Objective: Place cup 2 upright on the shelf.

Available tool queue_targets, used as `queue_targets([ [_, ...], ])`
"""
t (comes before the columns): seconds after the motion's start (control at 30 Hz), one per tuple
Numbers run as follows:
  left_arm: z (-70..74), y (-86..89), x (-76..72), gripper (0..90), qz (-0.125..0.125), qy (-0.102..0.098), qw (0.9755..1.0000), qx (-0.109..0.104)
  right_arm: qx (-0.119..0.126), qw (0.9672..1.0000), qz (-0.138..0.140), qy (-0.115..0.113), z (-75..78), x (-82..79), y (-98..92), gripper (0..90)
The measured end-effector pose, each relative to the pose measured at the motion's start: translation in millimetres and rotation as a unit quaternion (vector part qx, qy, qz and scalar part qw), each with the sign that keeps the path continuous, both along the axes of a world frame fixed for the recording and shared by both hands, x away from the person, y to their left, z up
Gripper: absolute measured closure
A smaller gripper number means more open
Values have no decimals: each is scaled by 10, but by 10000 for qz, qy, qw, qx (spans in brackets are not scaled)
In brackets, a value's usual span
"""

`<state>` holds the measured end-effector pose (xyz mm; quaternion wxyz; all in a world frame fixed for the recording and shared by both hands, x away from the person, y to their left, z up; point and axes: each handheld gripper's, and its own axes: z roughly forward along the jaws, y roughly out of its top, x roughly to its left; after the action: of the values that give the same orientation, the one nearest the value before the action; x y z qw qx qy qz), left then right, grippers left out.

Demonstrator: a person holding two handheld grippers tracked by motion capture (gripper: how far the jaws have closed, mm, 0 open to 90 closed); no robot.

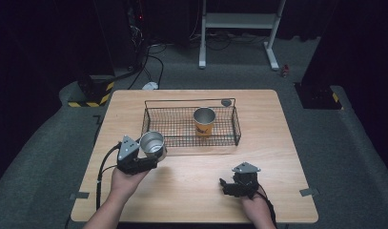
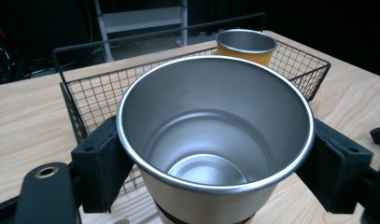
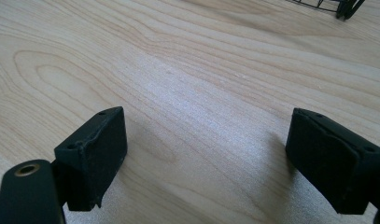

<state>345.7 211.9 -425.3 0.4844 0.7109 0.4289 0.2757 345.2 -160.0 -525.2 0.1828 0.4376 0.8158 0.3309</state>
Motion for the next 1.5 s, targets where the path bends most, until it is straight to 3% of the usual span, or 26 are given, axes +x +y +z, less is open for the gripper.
queue_targets([
  [0.83, 173, -106, 385, 189, 140, -34, 9999, 94, -1, 10000, 3, -2, 0, 0, -1, 127],
  [1.23, 209, -123, 600, 189, 220, 68, 9997, 29, -2, 10000, 6, 1, 0, 0, -1, 127],
  [1.5, 210, -187, 732, 189, 184, 111, 9997, 120, -2, 10000, 11, 0, 0, 0, -2, 127],
])
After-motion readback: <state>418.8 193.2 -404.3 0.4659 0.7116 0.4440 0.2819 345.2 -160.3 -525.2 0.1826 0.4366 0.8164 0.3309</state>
